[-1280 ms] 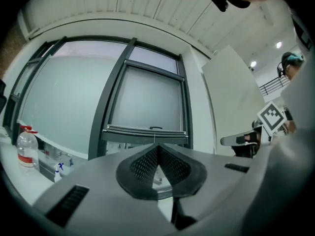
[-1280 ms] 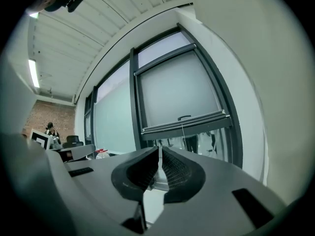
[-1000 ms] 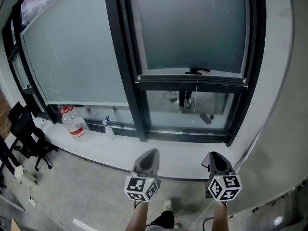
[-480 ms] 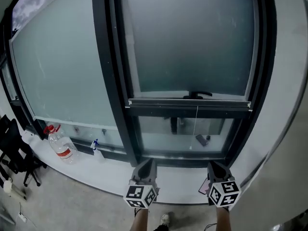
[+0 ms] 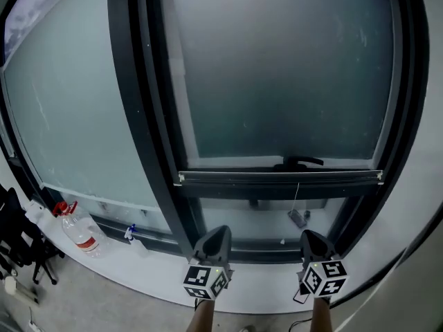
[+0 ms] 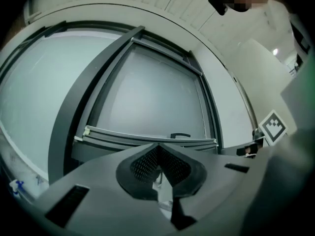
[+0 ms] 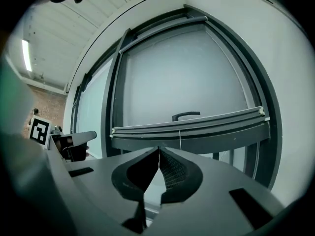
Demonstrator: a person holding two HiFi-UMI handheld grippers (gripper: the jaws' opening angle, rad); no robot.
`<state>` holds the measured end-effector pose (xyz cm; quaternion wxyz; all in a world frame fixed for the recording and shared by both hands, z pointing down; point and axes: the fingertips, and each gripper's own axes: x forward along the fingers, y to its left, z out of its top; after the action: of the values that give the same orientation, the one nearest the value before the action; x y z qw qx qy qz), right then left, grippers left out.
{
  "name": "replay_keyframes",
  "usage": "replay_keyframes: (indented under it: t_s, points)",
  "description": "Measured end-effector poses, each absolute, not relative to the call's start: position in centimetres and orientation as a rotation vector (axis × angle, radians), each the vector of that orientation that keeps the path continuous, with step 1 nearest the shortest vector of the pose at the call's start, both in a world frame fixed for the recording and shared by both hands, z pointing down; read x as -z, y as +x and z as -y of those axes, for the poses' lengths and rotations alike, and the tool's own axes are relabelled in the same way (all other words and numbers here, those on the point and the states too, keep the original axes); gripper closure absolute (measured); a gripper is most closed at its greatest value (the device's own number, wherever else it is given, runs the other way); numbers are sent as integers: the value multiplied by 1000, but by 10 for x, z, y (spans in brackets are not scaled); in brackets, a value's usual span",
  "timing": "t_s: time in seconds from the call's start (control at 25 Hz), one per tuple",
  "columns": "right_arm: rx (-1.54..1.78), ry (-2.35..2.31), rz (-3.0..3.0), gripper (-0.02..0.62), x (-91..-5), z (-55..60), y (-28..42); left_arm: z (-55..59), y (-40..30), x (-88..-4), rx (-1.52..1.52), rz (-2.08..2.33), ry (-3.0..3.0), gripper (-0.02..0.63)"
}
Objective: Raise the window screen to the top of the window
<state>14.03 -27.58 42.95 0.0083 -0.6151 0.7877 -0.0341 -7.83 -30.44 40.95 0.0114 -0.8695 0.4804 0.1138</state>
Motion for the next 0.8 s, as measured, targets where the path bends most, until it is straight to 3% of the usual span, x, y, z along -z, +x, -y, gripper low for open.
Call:
replay_keyframes:
  t_s: [0.8]
  points:
    - [188, -1932, -2431, 589, -438, 384, 209, 416, -20, -436, -284, -1566, -2755, 604]
